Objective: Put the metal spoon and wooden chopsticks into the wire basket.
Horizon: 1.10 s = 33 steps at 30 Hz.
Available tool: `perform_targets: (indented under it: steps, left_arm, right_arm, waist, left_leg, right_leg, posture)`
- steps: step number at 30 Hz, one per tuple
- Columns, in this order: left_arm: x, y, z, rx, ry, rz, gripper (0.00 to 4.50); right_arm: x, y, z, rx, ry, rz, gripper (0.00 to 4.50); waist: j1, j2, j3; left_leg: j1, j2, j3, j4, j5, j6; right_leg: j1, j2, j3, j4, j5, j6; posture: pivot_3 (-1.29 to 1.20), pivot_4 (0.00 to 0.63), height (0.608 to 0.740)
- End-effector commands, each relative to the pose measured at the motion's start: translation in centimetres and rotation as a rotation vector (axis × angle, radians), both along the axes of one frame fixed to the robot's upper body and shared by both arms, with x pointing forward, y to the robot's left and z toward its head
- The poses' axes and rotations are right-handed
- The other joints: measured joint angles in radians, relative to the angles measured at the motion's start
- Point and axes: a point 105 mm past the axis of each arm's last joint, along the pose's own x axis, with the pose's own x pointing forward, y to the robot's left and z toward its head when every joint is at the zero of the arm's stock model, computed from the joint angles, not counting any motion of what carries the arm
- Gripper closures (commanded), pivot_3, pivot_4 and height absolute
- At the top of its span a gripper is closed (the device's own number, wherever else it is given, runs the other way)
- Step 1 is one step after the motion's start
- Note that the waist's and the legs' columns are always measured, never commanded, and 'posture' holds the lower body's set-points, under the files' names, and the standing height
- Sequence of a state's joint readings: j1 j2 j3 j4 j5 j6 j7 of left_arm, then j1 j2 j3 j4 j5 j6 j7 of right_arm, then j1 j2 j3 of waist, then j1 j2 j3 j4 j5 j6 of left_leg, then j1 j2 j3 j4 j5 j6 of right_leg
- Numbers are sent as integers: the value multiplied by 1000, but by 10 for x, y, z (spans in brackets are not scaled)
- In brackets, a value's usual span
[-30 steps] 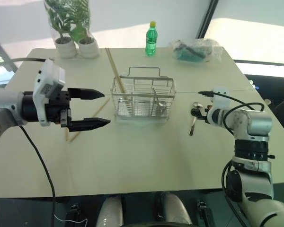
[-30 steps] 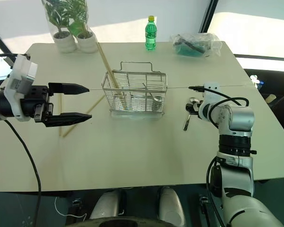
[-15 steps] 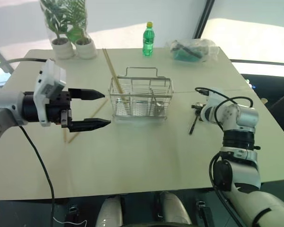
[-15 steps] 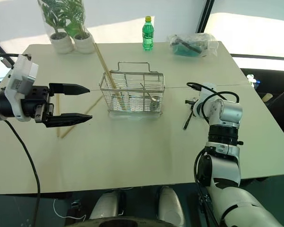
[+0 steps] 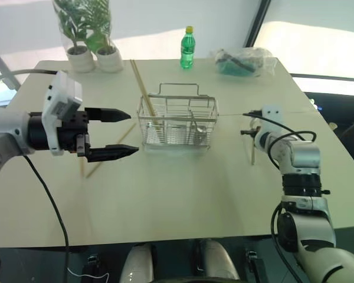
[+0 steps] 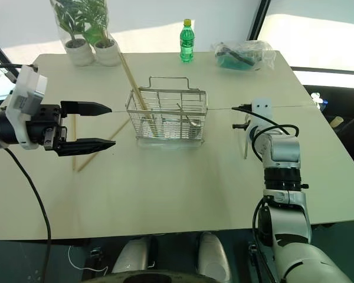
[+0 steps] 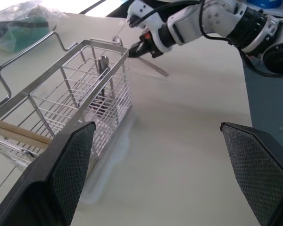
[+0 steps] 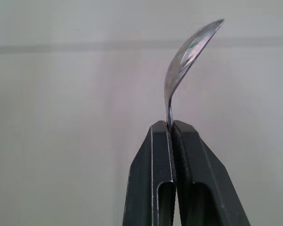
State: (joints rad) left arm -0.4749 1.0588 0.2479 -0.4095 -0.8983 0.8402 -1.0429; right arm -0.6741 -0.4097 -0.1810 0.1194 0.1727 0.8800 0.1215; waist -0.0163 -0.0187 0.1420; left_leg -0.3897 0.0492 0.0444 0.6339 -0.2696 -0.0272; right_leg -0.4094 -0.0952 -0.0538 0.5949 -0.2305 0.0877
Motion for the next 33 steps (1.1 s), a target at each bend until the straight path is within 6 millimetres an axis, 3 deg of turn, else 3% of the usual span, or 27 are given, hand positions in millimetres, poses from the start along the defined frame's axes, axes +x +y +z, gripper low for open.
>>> perform_targets:
  steps: [1,5,9,12,15,21,29,32,33]
  left_arm:
    - [3,3,11,-11,-61,20,0]
    - [7,4,13,-27,-71,37,0]
    - [9,3,14,-29,-78,41,0]
    - [12,4,14,-31,-86,47,0]
    - [13,4,16,-33,-99,51,0]
    - [12,6,20,-35,-111,65,0]
    - [10,9,24,-36,-119,88,0]
    - [10,10,24,-37,-120,94,0]
    - [10,10,25,-37,-120,95,0]
  right_arm:
    - [-9,26,92,-8,-380,154,4476]
    - [-27,56,153,138,-618,297,4476]
    - [-39,84,181,216,-718,415,4476]
    - [-44,108,190,232,-768,502,4476]
    - [-40,134,180,276,-742,567,4476]
    - [-30,155,142,246,-704,606,4476]
    - [-17,150,113,218,-689,554,4476]
    - [-16,148,108,239,-679,536,3607]
    - [-17,148,108,242,-680,537,3087]
  waist:
    - [-4,-1,0]
    - [-3,-1,0]
    - [2,-1,-1]
    - [3,-2,-1]
    - [1,-2,-1]
    - [2,-2,-1]
    - [0,-2,-1]
    - [0,-2,-1]
    - [0,-2,-1]
  left_leg:
    - [0,0,0,-1,0,0]
    - [2,2,-1,-3,0,0]
    - [2,3,-2,-2,0,0]
    - [2,3,-1,-1,0,0]
    - [2,2,-1,-1,0,0]
    - [2,2,-1,-2,0,0]
    - [2,2,-1,-2,0,-1]
    - [2,2,-1,-2,0,-1]
    - [2,2,-1,-1,0,-1]
  right_leg:
    - [0,0,0,0,0,0]
    - [0,4,0,1,0,1]
    - [1,4,0,1,0,0]
    - [2,3,0,1,-2,-3]
    - [2,2,0,1,-2,-3]
    - [1,3,0,1,-1,-1]
    - [1,3,0,1,0,-1]
    - [1,3,0,2,0,0]
    - [1,3,0,2,0,0]
  posture:
    - [0,150,717]
    - [0,150,717]
    - [0,150,717]
    - [0,150,717]
    - [0,150,717]
    - [0,150,717]
    - [0,150,717]
    - [0,150,717]
    - [0,150,717]
